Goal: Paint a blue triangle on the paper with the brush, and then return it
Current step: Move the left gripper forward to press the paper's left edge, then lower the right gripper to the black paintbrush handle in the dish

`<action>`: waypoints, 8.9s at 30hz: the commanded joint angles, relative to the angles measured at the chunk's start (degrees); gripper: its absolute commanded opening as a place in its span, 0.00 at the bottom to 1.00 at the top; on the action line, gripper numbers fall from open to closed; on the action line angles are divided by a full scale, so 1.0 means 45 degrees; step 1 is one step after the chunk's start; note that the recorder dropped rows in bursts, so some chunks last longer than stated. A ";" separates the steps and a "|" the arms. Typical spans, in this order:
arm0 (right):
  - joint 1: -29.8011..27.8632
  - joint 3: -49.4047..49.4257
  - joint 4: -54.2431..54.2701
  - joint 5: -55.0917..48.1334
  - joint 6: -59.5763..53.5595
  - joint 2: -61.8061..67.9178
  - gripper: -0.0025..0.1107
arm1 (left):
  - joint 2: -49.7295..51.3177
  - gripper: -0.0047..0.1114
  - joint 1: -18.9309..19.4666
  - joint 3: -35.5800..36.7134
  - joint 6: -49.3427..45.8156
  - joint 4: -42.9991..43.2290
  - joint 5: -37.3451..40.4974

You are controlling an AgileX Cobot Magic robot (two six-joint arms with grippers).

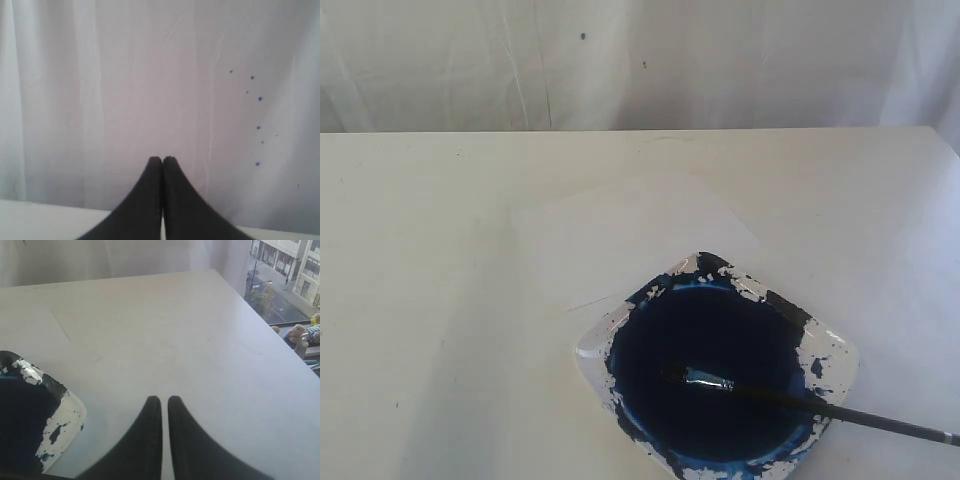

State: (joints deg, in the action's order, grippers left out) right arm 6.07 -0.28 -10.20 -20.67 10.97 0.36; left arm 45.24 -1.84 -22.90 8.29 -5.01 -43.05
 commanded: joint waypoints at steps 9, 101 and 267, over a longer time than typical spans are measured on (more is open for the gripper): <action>0.0043 0.0063 -0.0073 0.0103 0.0035 -0.0081 0.07 | 0.9312 0.04 -0.0189 -0.5857 1.1340 0.7714 0.6849; 0.0043 0.0063 -0.0073 0.0103 0.0035 -0.0081 0.07 | 1.8504 0.04 -0.2045 -1.2856 2.0511 1.7719 0.2292; 0.0043 -0.1539 1.2068 0.3594 0.2004 1.3897 0.57 | 1.8504 0.04 -0.2022 -1.2856 2.0439 1.8163 0.2186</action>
State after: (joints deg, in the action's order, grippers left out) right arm 6.19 -7.45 43.87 -5.41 19.49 61.48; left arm 128.44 -10.73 -80.64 100.24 76.25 -33.82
